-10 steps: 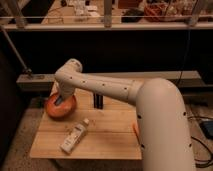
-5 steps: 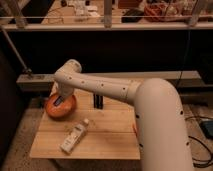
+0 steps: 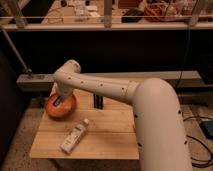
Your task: Place the white sponge in the ceramic bowl
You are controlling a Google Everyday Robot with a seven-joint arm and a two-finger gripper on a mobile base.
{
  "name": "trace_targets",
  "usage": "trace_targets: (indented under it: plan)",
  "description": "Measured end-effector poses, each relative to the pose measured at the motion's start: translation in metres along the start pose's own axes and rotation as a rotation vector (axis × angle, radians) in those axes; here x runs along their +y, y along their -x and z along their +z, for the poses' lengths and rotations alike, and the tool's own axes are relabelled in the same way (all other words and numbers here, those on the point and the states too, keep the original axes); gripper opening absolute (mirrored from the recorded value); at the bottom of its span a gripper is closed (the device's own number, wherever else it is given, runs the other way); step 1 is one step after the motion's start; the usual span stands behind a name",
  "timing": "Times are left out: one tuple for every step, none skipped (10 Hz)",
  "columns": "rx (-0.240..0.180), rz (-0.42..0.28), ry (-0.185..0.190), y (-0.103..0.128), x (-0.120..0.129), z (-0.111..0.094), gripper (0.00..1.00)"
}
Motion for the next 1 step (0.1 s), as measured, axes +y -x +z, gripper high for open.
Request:
trace_targets:
  plan:
    - [0.0,-0.001,0.0,-0.0006,0.0,0.0005,0.14]
